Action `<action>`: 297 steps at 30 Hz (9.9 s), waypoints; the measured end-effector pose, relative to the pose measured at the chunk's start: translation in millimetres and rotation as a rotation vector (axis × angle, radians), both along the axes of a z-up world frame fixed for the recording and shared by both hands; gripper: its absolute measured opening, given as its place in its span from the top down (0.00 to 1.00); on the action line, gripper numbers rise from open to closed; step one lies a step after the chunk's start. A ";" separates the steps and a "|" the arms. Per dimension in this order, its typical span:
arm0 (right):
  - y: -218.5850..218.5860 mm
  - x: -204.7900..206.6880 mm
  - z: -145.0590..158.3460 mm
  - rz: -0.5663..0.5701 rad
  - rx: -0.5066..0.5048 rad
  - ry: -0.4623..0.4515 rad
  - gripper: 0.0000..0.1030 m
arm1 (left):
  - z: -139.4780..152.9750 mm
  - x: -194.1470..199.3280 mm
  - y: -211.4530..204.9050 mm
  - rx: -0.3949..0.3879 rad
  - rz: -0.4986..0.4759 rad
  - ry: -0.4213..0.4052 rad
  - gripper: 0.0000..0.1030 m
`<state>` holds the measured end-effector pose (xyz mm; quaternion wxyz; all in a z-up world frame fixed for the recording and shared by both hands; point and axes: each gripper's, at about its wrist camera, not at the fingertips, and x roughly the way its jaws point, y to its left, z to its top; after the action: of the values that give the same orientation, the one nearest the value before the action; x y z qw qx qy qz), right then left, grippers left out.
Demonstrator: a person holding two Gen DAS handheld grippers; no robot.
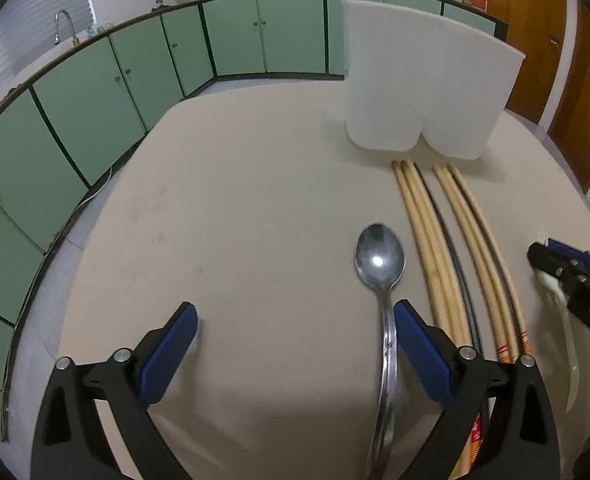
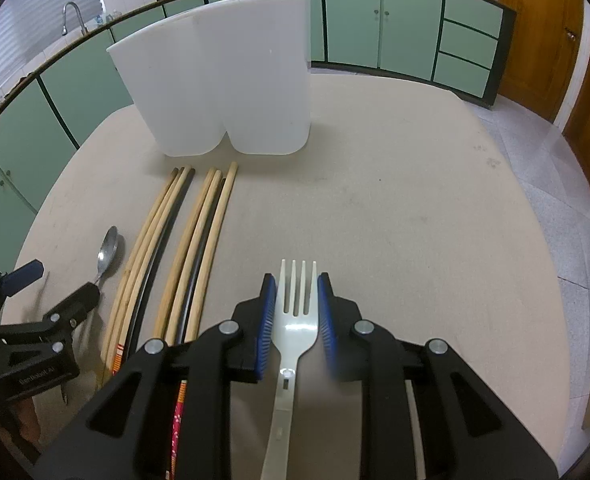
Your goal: Organize utensils
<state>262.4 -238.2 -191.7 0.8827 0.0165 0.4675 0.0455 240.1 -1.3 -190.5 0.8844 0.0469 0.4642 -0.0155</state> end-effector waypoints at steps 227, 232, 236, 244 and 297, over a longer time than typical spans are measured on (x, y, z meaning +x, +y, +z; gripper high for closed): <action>6.5 -150.1 -1.1 0.118 0.064 -0.110 0.65 | 9.8 -119.2 14.1 -0.228 -0.208 -0.031 0.64; 17.6 -153.8 -1.5 0.154 0.042 -0.114 0.65 | 12.2 -119.8 13.1 -0.220 -0.216 -0.034 0.62; 23.1 -152.4 -1.6 0.163 0.007 -0.124 0.69 | 14.1 -122.8 16.9 -0.223 -0.214 -0.035 0.62; 4.2 -149.0 0.8 0.103 0.023 -0.120 0.71 | 15.9 -126.0 12.9 -0.236 -0.235 -0.035 0.60; -14.6 -152.1 78.5 0.113 0.029 -0.335 0.95 | 98.8 -127.4 22.2 -0.186 -0.207 -0.289 0.94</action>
<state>110.3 -252.9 -113.2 0.9439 -0.0050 0.3135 0.1039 112.7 20.8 -91.7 0.9359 0.0139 0.3219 -0.1422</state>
